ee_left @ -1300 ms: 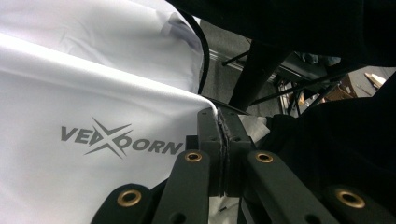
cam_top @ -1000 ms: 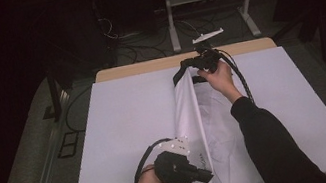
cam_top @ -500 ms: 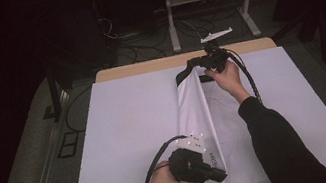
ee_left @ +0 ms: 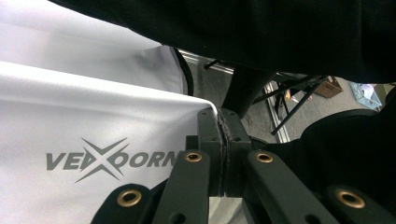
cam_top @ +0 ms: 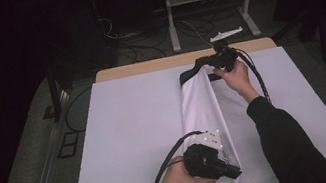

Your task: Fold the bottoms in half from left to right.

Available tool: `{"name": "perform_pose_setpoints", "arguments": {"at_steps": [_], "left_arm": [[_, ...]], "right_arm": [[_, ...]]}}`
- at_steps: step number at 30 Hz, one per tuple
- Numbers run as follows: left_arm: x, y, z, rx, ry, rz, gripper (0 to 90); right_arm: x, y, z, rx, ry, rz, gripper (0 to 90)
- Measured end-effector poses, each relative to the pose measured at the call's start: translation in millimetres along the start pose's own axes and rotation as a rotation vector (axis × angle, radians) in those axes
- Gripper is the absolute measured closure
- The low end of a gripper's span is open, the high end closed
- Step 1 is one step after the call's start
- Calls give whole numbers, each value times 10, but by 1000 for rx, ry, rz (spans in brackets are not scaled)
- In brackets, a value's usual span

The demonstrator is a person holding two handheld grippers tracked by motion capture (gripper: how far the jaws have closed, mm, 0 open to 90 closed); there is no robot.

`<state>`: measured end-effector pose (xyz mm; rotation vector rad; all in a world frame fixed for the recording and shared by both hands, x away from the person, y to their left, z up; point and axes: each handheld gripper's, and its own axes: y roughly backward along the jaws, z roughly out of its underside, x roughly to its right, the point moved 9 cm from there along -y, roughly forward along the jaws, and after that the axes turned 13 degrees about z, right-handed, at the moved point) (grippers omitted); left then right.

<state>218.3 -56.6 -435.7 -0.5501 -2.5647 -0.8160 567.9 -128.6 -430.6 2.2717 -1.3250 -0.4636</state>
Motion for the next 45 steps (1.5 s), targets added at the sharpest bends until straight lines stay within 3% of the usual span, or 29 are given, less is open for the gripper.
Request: {"name": "perform_pose_setpoints", "arguments": {"at_steps": [13,22,28,31,38,42,45], "left_arm": [[-68,-193,-108,-2,-14,24,878],[-154,-358,-168,3,-8,55,878],[-202,-476,-201,-11,-5,65,878],[-230,-544,-208,-20,-1,62,878],[-291,-678,-236,-15,10,68,878],[-342,-730,-240,-16,10,72,878],[-387,-787,-245,-7,17,79,878]], "right_arm": [[204,106,92,-13,-3,26,858],[311,146,173,-16,21,31,858],[397,160,217,-28,8,37,858],[425,166,248,-41,36,57,858],[508,190,312,-42,33,65,858],[555,176,365,-30,77,73,858],[583,175,395,-35,71,72,858]]}}
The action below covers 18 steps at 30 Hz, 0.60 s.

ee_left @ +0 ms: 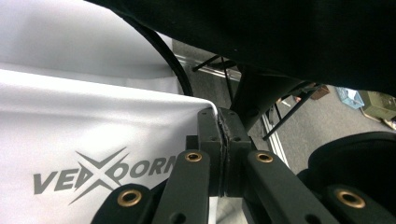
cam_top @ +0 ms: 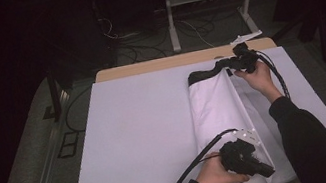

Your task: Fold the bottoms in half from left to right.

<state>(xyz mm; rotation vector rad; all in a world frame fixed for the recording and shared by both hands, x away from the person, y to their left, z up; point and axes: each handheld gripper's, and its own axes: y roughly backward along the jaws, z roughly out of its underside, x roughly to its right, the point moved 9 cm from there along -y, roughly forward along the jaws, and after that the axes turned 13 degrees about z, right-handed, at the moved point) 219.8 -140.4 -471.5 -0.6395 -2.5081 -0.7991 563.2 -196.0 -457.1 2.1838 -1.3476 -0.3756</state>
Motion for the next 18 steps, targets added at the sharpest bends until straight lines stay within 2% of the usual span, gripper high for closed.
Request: {"name": "perform_pose_setpoints", "arguments": {"at_steps": [9,11,14,18], "left_arm": [[-104,-126,-21,0,12,7,878],[-122,-143,-35,11,18,12,878],[-135,-164,-66,41,18,42,877],[-171,-203,-92,49,26,45,878]], "right_arm": [[80,16,56,-5,8,0,858],[92,20,62,-1,1,-3,858],[101,20,72,1,-15,-16,857],[123,4,94,-1,-30,-26,857]]}}
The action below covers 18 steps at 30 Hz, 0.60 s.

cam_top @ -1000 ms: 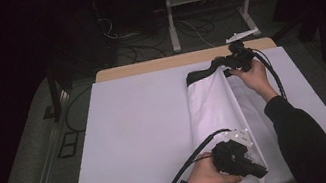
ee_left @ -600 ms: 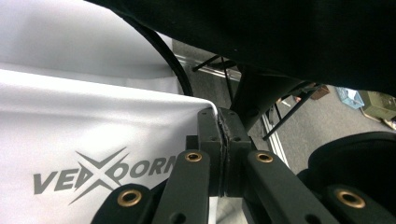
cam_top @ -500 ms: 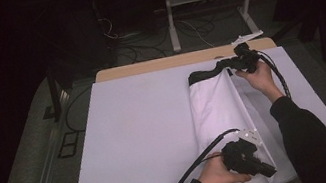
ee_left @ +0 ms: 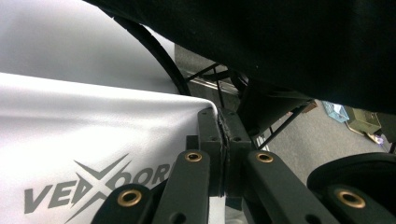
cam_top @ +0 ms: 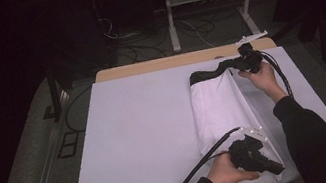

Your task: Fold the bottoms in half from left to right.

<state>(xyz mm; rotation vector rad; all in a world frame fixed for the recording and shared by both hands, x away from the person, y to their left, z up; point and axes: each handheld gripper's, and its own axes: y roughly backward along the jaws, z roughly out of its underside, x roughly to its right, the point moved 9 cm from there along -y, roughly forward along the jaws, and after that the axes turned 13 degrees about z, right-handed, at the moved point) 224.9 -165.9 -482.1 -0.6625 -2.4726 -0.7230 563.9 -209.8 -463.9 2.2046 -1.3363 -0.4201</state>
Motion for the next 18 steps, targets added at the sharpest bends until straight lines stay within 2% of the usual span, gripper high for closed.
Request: {"name": "perform_pose_setpoints", "arguments": {"at_steps": [8,12,18], "left_arm": [[-80,-99,0,-12,34,-7,877],[-125,-135,-27,-5,36,-9,877],[-188,-192,-45,-20,46,-11,877]], "right_arm": [[43,-11,40,-1,-3,-2,857],[60,-10,64,1,0,-6,856],[110,2,98,-1,16,-1,856]]}}
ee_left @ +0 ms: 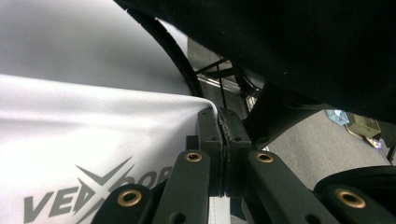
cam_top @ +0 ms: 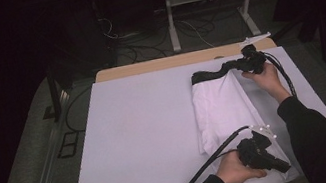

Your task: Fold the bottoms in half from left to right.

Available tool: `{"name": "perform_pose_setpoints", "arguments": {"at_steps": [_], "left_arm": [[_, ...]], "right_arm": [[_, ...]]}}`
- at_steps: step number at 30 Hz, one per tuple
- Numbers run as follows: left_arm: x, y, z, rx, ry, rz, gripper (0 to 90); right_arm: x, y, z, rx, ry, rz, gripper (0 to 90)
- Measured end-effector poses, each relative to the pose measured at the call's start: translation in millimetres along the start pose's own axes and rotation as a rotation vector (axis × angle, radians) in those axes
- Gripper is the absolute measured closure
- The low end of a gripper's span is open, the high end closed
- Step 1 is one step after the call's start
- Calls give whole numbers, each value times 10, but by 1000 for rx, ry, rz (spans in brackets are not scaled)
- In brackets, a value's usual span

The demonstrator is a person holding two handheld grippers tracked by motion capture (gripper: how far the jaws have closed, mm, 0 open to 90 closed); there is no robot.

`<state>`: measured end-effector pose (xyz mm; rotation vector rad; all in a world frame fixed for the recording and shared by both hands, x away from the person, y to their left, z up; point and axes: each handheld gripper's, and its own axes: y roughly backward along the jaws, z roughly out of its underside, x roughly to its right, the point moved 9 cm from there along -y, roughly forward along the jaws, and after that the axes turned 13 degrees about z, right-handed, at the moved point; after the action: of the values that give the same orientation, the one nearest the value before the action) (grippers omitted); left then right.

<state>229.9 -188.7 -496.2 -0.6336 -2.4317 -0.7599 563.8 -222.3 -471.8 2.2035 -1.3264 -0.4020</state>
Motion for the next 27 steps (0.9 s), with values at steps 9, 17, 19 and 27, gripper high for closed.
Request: {"name": "perform_pose_setpoints", "arguments": {"at_steps": [9,17,19,27], "left_arm": [[-92,-117,-33,35,59,28,804],[-30,-53,-75,62,22,-38,370],[-28,-1,-83,77,9,-53,314],[-42,220,-122,131,-21,-133,117]], "right_arm": [[105,-45,88,-23,-62,-8,789],[-13,26,80,-44,-77,-38,483],[-65,65,58,-41,-66,-53,388],[-203,203,24,-50,-44,-53,114]]}}
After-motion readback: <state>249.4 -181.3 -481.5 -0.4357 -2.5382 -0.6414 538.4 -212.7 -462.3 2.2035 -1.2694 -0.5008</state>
